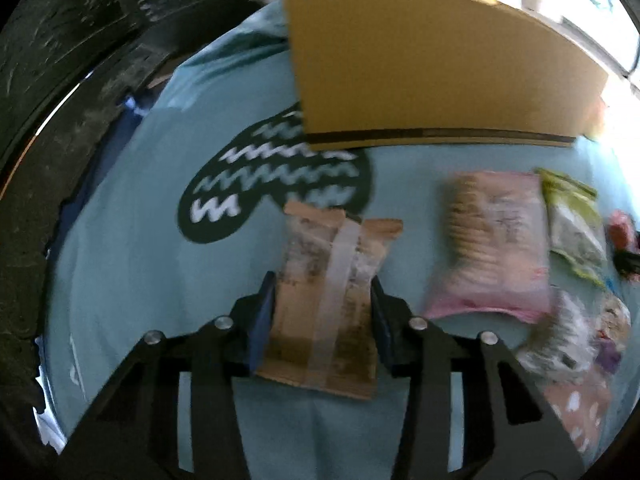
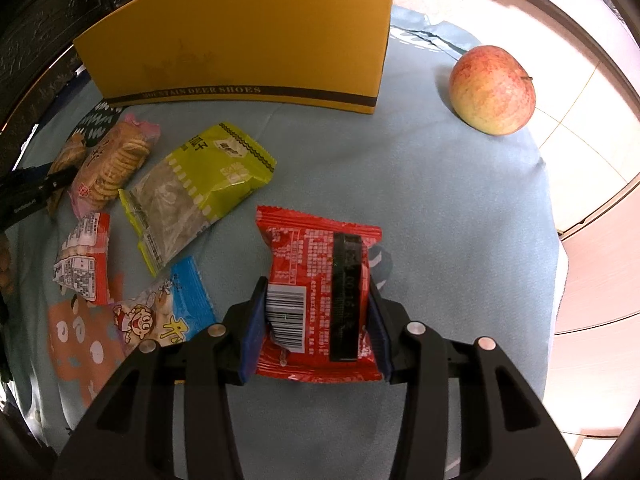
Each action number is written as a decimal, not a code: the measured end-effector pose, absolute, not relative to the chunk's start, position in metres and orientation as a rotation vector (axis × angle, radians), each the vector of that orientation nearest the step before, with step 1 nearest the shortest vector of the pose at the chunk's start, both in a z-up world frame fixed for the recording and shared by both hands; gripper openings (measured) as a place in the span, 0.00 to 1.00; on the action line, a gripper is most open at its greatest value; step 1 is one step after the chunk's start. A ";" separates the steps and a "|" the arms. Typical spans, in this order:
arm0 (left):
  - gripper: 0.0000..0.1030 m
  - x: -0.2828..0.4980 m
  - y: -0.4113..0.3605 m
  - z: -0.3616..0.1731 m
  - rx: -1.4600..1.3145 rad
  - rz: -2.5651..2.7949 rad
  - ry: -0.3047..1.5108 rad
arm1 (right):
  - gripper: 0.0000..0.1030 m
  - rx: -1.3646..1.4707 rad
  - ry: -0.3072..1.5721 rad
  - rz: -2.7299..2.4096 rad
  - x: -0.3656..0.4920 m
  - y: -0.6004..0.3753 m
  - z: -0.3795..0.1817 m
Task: Organize snacks
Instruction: 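Carry both held snacks into the yellow box and open both tools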
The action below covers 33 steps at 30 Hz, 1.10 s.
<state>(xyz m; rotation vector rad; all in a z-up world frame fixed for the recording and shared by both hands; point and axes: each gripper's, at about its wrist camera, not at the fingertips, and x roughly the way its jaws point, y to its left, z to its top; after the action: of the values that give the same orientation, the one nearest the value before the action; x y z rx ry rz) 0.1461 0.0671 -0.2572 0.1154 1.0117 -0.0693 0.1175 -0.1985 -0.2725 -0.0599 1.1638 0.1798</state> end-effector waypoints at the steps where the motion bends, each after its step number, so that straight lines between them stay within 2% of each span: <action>1: 0.42 0.144 0.065 -0.254 0.110 -0.082 1.006 | 0.44 -0.057 1.166 0.176 0.118 -0.199 -0.272; 8: 0.42 0.119 0.060 -0.228 0.070 -0.113 0.971 | 0.44 -0.032 1.143 0.195 0.104 -0.206 -0.260; 15: 0.42 0.092 0.051 -0.206 0.070 -0.134 0.949 | 0.44 0.005 1.070 0.223 0.086 -0.211 -0.221; 24: 0.42 0.107 0.033 -0.138 0.089 -0.127 0.838 | 0.44 0.018 0.894 0.260 0.092 -0.203 -0.129; 33: 0.42 0.169 0.008 -0.044 0.081 -0.131 0.690 | 0.44 0.011 0.737 0.273 0.149 -0.190 -0.030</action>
<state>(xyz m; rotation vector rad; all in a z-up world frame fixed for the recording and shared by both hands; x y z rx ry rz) 0.1693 0.0082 -0.0443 0.0806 0.6900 -0.1307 0.1492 -0.1903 -0.0301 0.0114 0.7368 0.2731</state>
